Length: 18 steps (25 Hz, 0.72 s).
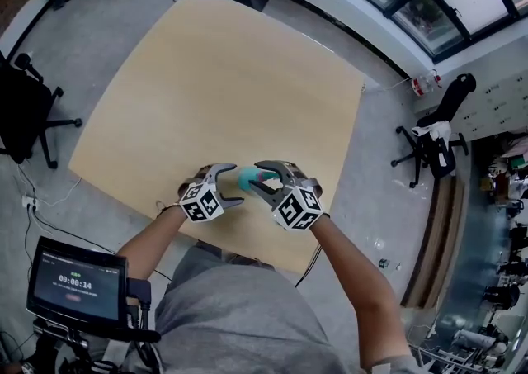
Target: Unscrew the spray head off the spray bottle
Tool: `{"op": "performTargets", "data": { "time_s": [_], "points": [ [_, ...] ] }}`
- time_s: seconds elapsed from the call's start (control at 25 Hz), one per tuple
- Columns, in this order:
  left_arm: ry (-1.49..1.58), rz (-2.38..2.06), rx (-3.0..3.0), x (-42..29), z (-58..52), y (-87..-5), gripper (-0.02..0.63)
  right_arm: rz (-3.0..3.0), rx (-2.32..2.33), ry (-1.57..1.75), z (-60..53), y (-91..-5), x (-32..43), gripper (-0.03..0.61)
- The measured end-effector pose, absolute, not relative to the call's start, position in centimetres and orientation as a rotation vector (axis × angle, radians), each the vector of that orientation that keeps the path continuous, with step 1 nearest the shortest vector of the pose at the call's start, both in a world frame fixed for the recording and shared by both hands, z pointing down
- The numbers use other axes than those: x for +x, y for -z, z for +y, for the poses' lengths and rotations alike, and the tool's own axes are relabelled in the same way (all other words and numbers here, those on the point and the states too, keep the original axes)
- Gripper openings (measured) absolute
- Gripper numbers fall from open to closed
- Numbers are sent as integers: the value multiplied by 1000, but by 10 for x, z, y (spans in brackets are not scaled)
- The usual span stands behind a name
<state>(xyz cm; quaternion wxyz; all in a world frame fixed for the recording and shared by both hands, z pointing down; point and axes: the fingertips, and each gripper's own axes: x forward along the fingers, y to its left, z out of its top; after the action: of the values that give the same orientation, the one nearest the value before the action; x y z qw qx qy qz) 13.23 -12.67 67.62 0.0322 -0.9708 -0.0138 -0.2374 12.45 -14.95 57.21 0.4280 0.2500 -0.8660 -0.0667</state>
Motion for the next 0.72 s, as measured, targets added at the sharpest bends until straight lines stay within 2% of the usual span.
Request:
{"op": "performTargets", "data": {
  "time_s": [0.28, 0.4, 0.52, 0.64, 0.68, 0.72],
  "points": [
    [384, 155, -3027, 116, -154, -571, 417, -2315, 992, 135, -169, -485, 136, 166],
    [222, 251, -2987, 100, -153, -503, 383, -2401, 1197, 112, -162, -430, 138, 154],
    [64, 386, -2932, 83, -121, -426, 270, -2512, 1381, 142, -116, -368, 141, 17],
    [-51, 522, -2864, 78, -61, -361, 65, -2602, 1506, 70, -42, -321, 159, 6],
    [-83, 555, -2854, 79, -42, -345, 13, -2633, 1524, 49, -19, -312, 165, 6],
    [-112, 582, -2851, 80, -25, -331, 5, -2661, 1536, 43, 3, -304, 171, 6]
  ]
}}
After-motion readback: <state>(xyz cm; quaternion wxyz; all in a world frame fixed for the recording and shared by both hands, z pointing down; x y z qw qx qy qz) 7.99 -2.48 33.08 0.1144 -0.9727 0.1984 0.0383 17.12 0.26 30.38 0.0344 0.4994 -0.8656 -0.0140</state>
